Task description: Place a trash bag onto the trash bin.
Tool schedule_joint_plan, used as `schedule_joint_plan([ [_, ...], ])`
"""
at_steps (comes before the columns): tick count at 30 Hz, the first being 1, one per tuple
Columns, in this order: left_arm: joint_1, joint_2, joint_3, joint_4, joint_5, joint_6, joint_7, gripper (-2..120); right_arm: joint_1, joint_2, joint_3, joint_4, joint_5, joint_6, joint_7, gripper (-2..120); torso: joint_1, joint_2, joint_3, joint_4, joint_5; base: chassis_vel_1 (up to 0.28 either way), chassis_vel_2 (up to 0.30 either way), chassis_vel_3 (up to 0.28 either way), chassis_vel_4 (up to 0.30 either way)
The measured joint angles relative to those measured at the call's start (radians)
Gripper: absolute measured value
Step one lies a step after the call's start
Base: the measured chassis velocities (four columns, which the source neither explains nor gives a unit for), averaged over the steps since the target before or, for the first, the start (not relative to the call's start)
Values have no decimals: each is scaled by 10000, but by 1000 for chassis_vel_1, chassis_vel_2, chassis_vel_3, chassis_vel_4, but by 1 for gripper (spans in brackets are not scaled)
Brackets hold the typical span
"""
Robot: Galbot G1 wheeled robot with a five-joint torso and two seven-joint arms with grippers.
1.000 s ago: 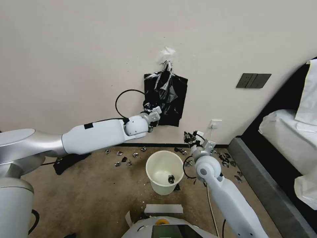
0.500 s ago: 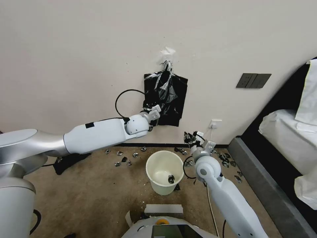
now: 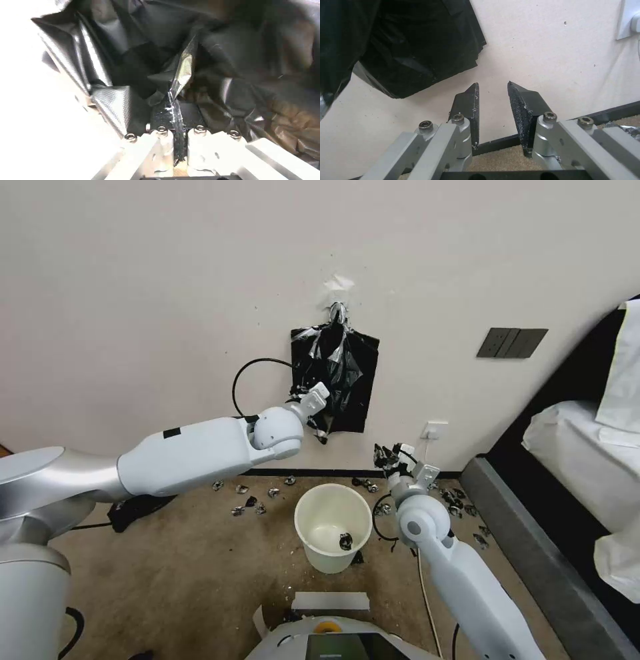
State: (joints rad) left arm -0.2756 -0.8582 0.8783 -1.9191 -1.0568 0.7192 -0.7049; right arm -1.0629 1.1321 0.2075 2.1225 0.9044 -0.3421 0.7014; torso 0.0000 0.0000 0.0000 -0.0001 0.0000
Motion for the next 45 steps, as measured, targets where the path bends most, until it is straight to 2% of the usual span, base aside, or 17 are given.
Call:
schedule_joint_plan([
  [4,164,287,-409,-471,-482,-616,-95,0,-76,-50,83,57,-33,12,-41,24,0,0,0,1,0,0,0,0,0],
  [7,340,725,-834,-992,-1433,-1541,195,0,-93,-76,136,59,-44,26,-59,24,-1,0,0,1,-1,0,0,0,0],
  [9,354,774,-861,-1036,-1516,-1621,247,0,-94,-76,138,60,-44,29,-59,24,-1,0,0,1,-1,0,0,0,0],
  [11,517,1203,-1104,-1270,-2061,-2343,804,0,-94,-86,179,99,-45,52,-72,24,-2,0,0,1,-1,0,0,0,0],
  [12,517,1203,-1104,-1270,-2061,-2343,804,0,-94,-86,179,99,-45,52,-72,24,-2,0,0,1,-1,0,0,0,0],
  [15,996,1704,-1658,-1398,-2394,-3158,1794,0,-162,-143,264,151,-96,222,-262,24,-1,0,0,2,-2,0,0,0,0],
  [16,996,1704,-1658,-1398,-2394,-3158,1794,0,-162,-143,264,151,-96,222,-262,24,-1,0,0,2,-2,0,0,0,0],
  [19,1601,2033,-2111,-1393,-2417,-4264,2767,0,-382,-298,373,213,-748,531,-862,27,-1,0,0,2,-2,0,0,0,0],
  [20,1601,2033,-2111,-1393,-2417,-4264,2767,0,-382,-298,373,213,-748,531,-862,27,-1,0,0,2,-2,0,0,0,0],
  [23,2175,2092,-2415,-1371,-2406,-5072,3168,0,-671,-494,558,328,-1813,925,-1833,33,-1,0,0,1,1,0,0,0,0],
  [28,2803,2062,-2699,-1298,-2356,-5366,3389,0,-1001,-825,961,745,-2686,1201,-2796,48,-1,0,0,0,-1,0,0,0,0],
  [31,3427,2069,-3065,-1234,-2210,-5407,3512,0,-1264,-1536,1443,1371,-3704,1610,-3823,63,-1,0,1,-2,1,0,0,0,0],
  [32,3427,2069,-3065,-1234,-2210,-5407,3512,0,-1264,-1536,1443,1371,-3704,1610,-3823,63,-1,0,1,-2,1,0,0,0,0],
  [35,3685,2039,-3188,-1156,-2008,-5411,3566,0,-1056,-2340,1558,2242,-3900,1604,-4325,78,-1,0,0,2,-1,0,0,0,0],
  [39,3717,1950,-3206,-1119,-1980,-5414,3569,0,-708,-2845,1374,2553,-3627,1436,-4402,82,-1,0,0,1,0,0,0,0,0],
  [41,3709,1809,-3213,-1056,-1971,-5419,3565,0,133,-3716,687,2467,-3268,1246,-4432,82,-1,0,0,1,0,0,0,0,0],
  [45,3670,1728,-3213,-1016,-1971,-5420,3554,0,1181,-4281,-147,2081,-3050,1109,-4399,82,0,0,1,3,2,0,0,0,0],
])
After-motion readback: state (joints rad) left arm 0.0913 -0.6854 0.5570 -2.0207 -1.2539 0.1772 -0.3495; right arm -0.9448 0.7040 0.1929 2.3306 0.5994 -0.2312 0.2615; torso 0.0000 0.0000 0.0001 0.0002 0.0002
